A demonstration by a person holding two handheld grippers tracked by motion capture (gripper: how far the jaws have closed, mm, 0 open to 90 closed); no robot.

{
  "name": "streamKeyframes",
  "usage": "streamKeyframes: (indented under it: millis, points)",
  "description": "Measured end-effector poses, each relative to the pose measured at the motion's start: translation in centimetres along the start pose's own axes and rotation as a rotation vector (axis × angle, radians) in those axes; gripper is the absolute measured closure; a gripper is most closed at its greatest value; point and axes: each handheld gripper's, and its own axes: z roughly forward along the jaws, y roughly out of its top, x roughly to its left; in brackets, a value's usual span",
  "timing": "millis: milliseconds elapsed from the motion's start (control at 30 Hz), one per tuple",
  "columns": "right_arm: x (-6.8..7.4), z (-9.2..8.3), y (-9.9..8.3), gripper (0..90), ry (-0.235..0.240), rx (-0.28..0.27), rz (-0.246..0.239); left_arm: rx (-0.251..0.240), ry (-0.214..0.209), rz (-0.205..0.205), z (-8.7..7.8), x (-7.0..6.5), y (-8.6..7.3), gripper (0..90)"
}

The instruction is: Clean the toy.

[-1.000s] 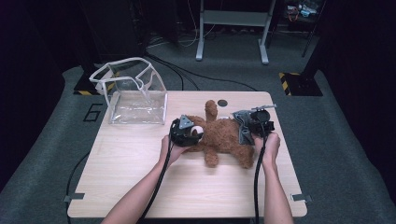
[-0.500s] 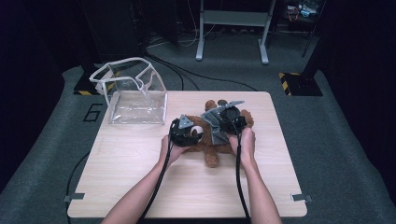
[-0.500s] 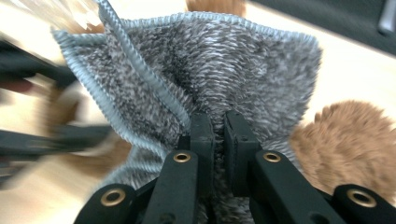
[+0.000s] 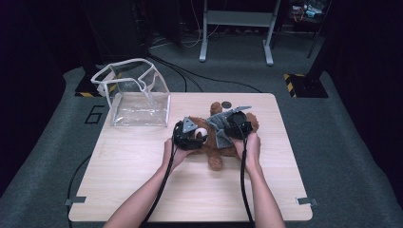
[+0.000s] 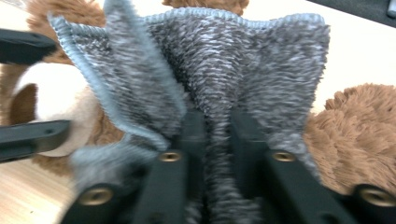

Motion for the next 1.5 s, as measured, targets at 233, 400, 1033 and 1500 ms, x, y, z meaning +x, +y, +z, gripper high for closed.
streamKeyframes:
  millis: [233,400,1033,1500]
  points:
    - [2.5,0.7,0.3,44.7,-0.085,0.039,-0.122,-0.022,0.000,-0.026,0.3,0.1,-0.6,36.1]
    - [3.1,1.2,1.0,75.0,-0.104,0.006,-0.129,-0.023,-0.005,-0.030,0.4,0.4,-0.6,36.8]
    - [1.3,0.7,0.4,77.0,-0.074,-0.003,-0.092,-0.023,-0.019,-0.024,0.3,0.4,-0.6,37.6]
    - [2.8,-0.6,1.5,77.1,-0.013,-0.043,-0.091,-0.024,-0.018,-0.036,0.5,0.5,-0.7,38.8]
